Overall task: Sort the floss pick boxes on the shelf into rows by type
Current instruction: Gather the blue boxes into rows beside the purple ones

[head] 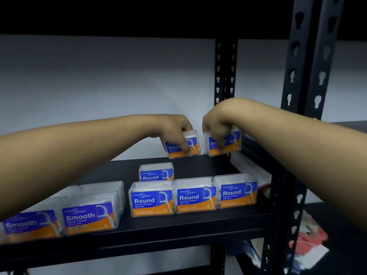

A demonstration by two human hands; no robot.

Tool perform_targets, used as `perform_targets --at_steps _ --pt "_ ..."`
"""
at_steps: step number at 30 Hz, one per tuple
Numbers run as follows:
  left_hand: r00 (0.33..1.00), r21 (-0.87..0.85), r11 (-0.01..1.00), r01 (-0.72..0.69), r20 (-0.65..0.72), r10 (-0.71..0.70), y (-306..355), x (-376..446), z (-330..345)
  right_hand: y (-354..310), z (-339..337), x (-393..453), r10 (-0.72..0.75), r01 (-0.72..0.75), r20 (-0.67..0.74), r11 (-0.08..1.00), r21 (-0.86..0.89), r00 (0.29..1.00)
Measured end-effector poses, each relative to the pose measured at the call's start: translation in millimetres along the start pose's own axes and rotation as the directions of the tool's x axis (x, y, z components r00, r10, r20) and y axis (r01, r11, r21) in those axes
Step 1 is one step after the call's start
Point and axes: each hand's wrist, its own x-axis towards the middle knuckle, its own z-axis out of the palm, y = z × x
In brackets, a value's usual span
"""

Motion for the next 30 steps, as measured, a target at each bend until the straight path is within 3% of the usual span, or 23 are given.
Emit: perform_targets --at_steps 12,20,30 --pt "0.994 -0.010 1.000 0.001 0.106 0.000 16.8 -1.6 25.7 -11.5 30.7 17.1 -0.028 0.036 0.094 0.995 -0.089 0.995" --pt "0.980 -0.011 1.000 0.023 0.197 -0.021 19.7 -0.6 47.1 -18.7 47.4 21.6 -0.077 0.084 0.206 0.996 -0.025 0.975" --pt "0.980 -0.066 0.995 0.081 0.187 -0.068 3.7 -9.7 37.5 -17.6 48.6 10.0 -0.128 0.124 0.211 0.992 0.030 0.969"
